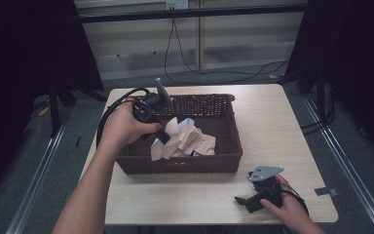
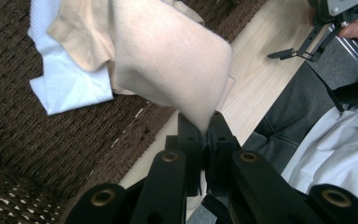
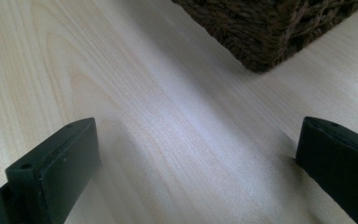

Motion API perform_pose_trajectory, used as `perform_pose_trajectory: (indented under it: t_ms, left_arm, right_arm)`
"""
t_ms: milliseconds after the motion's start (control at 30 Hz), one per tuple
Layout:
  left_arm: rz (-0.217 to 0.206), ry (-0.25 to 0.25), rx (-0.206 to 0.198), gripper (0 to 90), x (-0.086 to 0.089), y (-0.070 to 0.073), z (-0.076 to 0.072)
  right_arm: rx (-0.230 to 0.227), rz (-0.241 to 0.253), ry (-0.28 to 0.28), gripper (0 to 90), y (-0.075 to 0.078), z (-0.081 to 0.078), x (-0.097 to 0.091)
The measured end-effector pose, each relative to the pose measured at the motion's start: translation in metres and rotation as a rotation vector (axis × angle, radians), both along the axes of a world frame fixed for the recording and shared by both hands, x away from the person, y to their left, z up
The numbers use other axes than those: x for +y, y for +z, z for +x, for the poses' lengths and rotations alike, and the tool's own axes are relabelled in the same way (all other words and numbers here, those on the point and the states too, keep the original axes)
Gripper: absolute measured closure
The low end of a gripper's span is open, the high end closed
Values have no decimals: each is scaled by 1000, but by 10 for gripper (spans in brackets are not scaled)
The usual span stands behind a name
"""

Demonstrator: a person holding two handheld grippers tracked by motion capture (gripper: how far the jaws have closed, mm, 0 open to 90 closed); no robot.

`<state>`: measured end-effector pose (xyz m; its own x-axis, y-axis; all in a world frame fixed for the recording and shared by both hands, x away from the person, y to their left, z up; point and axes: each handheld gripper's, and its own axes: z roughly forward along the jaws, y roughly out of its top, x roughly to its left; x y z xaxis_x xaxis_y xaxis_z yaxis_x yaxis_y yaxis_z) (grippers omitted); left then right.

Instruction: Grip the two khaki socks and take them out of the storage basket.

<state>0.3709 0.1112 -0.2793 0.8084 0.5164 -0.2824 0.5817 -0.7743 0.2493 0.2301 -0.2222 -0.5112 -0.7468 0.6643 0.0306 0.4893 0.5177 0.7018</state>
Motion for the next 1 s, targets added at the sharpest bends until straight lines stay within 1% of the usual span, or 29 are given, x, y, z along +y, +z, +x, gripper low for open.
perform_pose_trajectory:
  t_ms: [33, 133, 167, 200, 233, 300, 400, 667, 767, 800, 833, 867, 933, 1000]
  left_arm:
    - [-7, 5, 0, 868, 0, -1, -2]
    - [-5, -17, -5, 868, -2, -4, -5]
    - [-9, -12, -8, 868, -3, -5, -7]
    - [-5, -22, -11, 868, -4, -6, -8]
    - [-11, -20, -12, 868, -5, -6, -8]
    - [-11, -30, -6, 868, -6, -8, -11]
    - [-18, -48, -7, 868, -9, -11, -14]
    - [-16, -82, -18, 867, -18, -16, -24]
    - [-19, -94, -20, 867, -21, -20, -29]
    - [-21, -105, -23, 866, -22, -21, -30]
    - [-29, -97, -17, 866, -23, -23, -31]
    - [-32, -108, -18, 866, -23, -24, -32]
    - [-37, -106, -12, 866, -24, -28, -34]
    - [-29, -117, -12, 866, -25, -33, -37]
  right_arm:
    - [0, 0, 0, 0, 0, 0, 0]
    - [0, 0, 0, 0, 0, 0, 0]
    - [0, 0, 0, 0, 0, 0, 0]
    - [0, 0, 0, 0, 0, 0, 0]
    - [0, 0, 0, 0, 0, 0, 0]
    - [0, 0, 0, 0, 0, 0, 0]
    - [0, 0, 0, 0, 0, 0, 0]
    - [0, 0, 0, 0, 0, 0, 0]
    - [0, 0, 0, 0, 0, 0, 0]
    - [0, 0, 0, 0, 0, 0, 0]
    - [0, 0, 0, 0, 0, 0, 0]
    - [0, 0, 0, 0, 0, 0, 0]
    - [-2, 0, 1, 0, 0, 0, 0]
    - [-1, 0, 0, 0, 0, 0, 0]
